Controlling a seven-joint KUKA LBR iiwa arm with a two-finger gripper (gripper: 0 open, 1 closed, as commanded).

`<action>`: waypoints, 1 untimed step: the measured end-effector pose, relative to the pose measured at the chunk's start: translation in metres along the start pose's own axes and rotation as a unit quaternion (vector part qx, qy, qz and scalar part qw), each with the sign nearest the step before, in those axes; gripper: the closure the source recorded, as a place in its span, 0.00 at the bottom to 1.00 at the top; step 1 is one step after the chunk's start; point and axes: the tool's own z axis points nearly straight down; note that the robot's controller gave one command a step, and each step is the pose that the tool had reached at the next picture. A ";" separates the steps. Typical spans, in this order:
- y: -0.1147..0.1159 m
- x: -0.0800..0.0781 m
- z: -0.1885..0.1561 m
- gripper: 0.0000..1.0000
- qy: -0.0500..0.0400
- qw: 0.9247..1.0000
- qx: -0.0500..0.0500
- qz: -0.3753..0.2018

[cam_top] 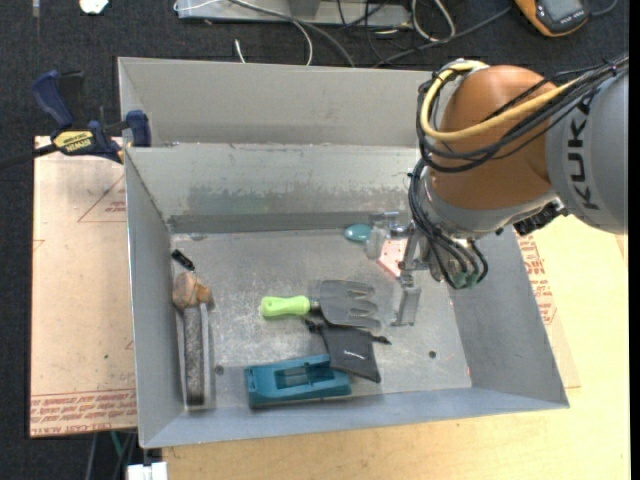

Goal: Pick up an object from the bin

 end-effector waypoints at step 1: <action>0.000 -0.001 -0.005 0.00 -0.004 1.000 0.000 0.000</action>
Offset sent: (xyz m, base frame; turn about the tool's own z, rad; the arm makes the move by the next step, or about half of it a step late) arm -0.0323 0.0298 -0.1213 0.3273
